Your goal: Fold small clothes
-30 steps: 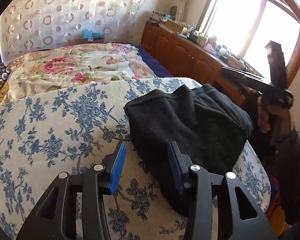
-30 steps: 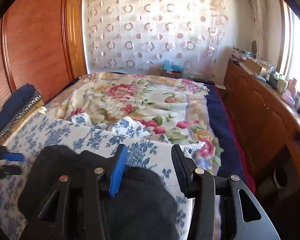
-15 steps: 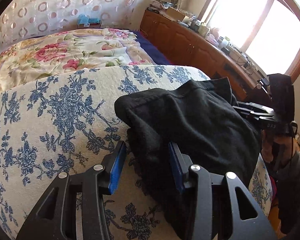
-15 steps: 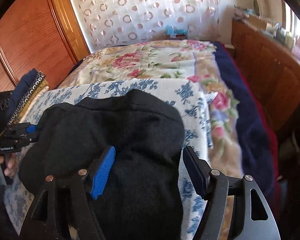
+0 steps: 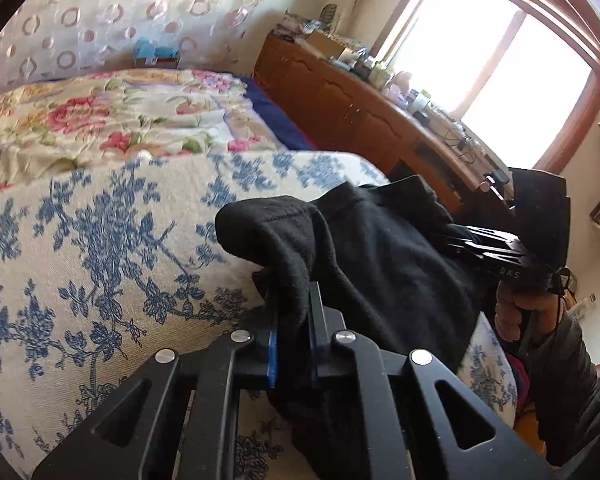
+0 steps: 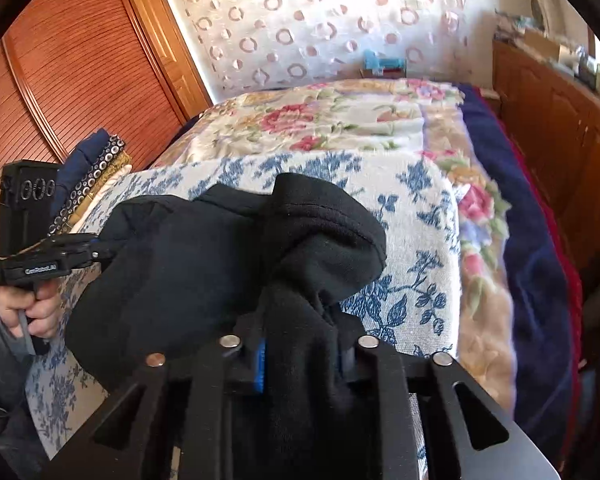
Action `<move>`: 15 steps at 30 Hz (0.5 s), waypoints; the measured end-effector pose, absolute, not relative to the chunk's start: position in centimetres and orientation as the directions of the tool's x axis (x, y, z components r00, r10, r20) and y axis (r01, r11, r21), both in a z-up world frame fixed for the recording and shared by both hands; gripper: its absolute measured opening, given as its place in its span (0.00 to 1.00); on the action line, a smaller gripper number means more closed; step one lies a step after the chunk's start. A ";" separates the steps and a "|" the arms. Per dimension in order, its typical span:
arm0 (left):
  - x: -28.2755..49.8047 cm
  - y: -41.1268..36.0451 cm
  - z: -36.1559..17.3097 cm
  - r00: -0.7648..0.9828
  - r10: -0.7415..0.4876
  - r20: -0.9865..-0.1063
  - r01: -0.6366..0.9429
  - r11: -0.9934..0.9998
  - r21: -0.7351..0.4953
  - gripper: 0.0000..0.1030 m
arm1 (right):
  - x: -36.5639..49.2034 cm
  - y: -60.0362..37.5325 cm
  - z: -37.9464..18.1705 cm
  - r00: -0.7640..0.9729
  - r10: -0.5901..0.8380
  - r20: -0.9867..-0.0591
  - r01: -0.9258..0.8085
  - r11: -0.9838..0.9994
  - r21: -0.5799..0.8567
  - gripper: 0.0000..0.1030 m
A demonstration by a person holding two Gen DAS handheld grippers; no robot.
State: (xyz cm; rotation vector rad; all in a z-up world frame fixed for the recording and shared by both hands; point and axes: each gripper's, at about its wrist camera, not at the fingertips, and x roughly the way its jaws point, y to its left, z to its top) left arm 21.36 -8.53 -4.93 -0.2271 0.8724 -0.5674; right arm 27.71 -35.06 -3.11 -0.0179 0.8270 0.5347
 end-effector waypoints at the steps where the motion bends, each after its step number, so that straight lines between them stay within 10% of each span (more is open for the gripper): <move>1: 20.9 -8.3 -4.1 0.522 -0.562 -0.642 0.386 0.826 -0.411 0.11 | 27.3 -35.1 -2.5 0.573 0.439 -0.693 -0.460 0.871 0.172 0.19; 15: 13.3 -0.4 5.2 0.727 -0.526 -0.441 0.386 0.845 -0.371 0.11 | 24.0 -28.1 5.2 0.671 0.516 -0.533 -0.596 0.803 0.029 0.16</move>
